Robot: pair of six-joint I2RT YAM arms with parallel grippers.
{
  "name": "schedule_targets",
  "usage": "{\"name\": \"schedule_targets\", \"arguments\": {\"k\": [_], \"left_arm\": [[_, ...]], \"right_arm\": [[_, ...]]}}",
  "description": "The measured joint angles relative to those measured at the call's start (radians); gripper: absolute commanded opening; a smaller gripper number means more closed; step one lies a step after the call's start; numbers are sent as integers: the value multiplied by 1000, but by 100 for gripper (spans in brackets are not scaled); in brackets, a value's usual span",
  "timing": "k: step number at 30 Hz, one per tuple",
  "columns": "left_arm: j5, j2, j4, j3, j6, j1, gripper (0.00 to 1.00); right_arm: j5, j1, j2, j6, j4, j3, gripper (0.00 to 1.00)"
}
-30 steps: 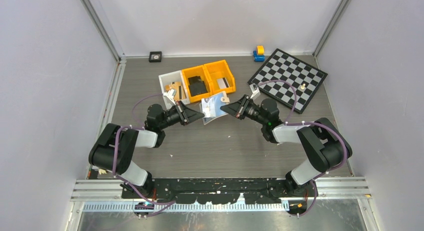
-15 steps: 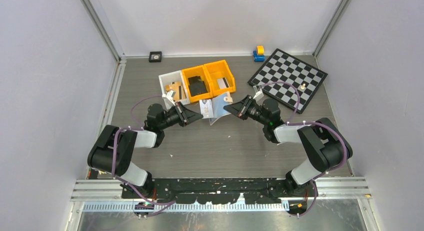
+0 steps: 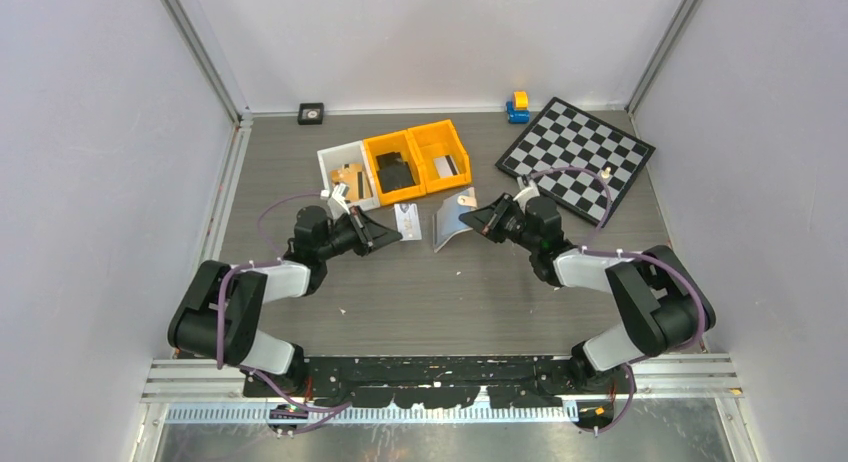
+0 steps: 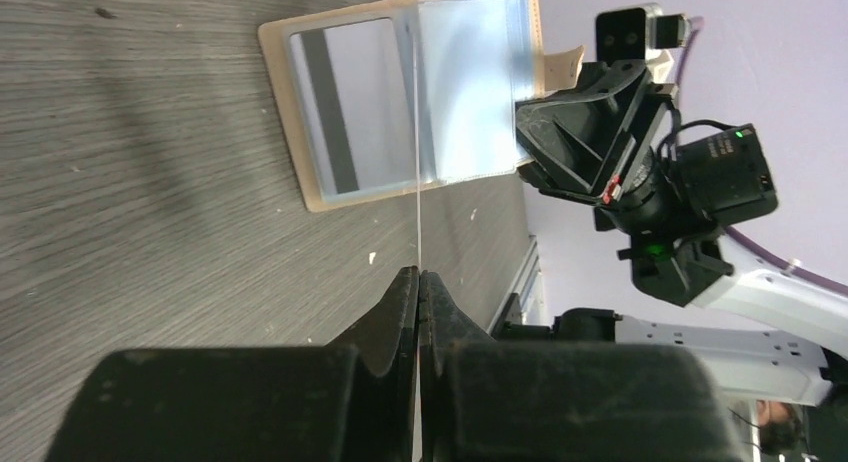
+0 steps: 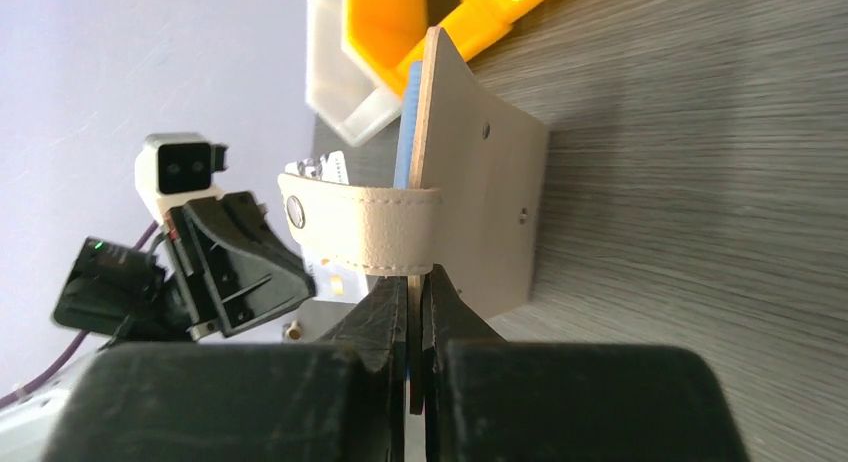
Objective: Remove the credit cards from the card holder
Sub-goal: Place the credit card in the storage box.
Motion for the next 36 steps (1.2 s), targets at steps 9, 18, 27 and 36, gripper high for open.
{"name": "schedule_targets", "arguments": {"k": [9,18,27,36], "left_arm": [[-124,-30,-201,122,82,-4,0],[-256,101,-363,443,121,-86,0],[-311,413,-528,802,151,-134,0],[-331,542,-643,998,187,-150,0]], "right_arm": [[206,-37,-154,-70,-241,-4,1],[289,-41,-193,-88,-299,-24,1],[308,-41,-196,-88,-314,-31,1],[307,-41,-206,-84,-316,-34,0]]}}
